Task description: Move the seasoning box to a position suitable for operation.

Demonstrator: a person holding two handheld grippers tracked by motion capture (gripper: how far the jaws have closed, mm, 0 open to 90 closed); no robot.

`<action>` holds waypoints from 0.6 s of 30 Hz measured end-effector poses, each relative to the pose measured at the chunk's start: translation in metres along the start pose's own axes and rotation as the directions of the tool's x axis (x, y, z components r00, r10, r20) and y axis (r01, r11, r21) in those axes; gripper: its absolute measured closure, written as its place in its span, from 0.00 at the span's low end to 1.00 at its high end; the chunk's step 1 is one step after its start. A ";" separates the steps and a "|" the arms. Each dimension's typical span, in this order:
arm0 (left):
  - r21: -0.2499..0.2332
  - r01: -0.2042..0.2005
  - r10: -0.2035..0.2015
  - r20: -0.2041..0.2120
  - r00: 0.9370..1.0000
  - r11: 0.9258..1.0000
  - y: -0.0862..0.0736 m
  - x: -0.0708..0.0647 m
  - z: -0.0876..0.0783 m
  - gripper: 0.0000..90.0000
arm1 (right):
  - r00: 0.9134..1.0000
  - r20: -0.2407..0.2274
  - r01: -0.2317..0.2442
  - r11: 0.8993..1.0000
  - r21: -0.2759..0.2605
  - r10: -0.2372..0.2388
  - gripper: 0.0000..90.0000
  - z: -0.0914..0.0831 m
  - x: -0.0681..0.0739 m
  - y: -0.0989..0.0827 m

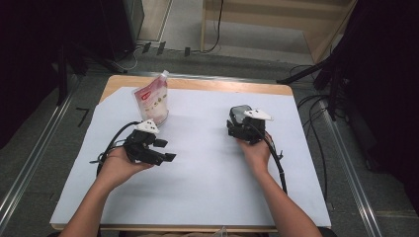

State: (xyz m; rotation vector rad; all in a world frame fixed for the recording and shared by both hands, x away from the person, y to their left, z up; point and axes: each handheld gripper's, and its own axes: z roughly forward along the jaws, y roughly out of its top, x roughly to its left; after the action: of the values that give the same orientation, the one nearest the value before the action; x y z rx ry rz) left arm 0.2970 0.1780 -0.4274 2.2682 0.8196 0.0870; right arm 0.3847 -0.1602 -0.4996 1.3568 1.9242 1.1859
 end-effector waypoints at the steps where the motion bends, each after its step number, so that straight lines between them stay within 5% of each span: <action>1: 0.001 -0.006 0.006 0.005 1.000 1.000 0.001 0.000 0.001 0.42 | 1.000 -0.021 0.003 1.000 0.002 -0.003 0.17 -0.002 0.004 0.000; 6: -0.003 -0.006 0.006 0.008 1.000 1.000 0.004 0.002 0.002 0.42 | 0.998 -0.060 0.018 1.000 0.011 -0.017 0.17 -0.007 0.016 0.000; 18: -0.011 0.002 -0.002 0.019 1.000 1.000 0.010 0.008 0.006 0.43 | 0.976 -0.205 0.077 0.997 0.031 -0.069 0.17 -0.027 0.063 -0.008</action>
State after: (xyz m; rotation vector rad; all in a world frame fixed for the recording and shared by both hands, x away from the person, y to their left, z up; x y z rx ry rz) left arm 0.3105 0.1730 -0.4265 2.2542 0.8097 0.0684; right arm 0.3361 -0.1129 -0.4878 1.2130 2.1299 1.3005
